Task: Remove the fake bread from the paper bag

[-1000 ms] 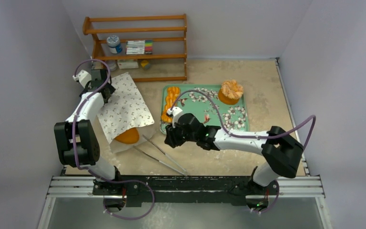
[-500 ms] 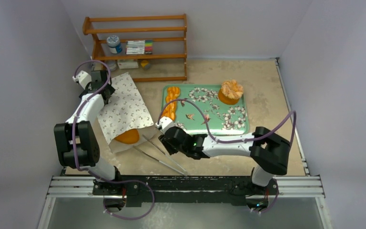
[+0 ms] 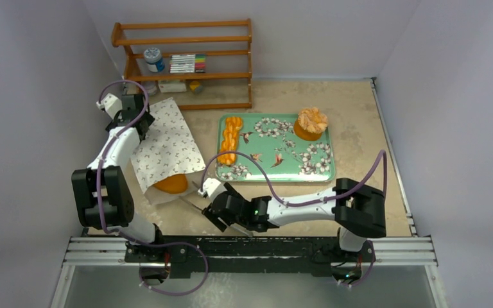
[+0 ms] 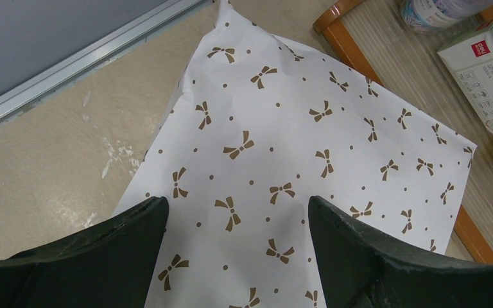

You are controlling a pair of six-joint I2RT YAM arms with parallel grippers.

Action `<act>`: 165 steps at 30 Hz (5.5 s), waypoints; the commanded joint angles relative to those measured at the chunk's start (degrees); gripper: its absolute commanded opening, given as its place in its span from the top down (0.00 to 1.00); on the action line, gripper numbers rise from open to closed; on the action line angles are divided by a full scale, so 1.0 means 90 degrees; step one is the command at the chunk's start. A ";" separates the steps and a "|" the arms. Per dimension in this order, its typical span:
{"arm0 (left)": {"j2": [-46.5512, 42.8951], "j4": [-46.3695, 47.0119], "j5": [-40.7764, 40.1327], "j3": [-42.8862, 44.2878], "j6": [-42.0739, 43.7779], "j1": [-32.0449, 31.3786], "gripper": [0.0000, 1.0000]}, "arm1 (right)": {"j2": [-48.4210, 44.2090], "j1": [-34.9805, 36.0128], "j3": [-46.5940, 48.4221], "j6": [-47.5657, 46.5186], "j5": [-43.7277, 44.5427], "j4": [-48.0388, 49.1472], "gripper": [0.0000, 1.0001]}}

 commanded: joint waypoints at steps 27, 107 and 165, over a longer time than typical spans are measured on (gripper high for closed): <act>-0.0196 0.0236 -0.0016 -0.0066 0.0004 -0.0054 0.19 | 0.0591 0.0230 -0.0328 -0.0314 0.0035 0.0932 0.42; -0.0069 0.0142 -0.0044 0.0203 -0.0055 -0.0227 0.19 | -0.0452 -0.1232 -0.0998 0.0754 -0.2911 0.1740 0.48; -0.0038 0.0399 0.0072 -0.0004 -0.0055 -0.0287 0.19 | 0.1319 -0.2621 0.0778 0.1541 -0.5654 0.1993 0.81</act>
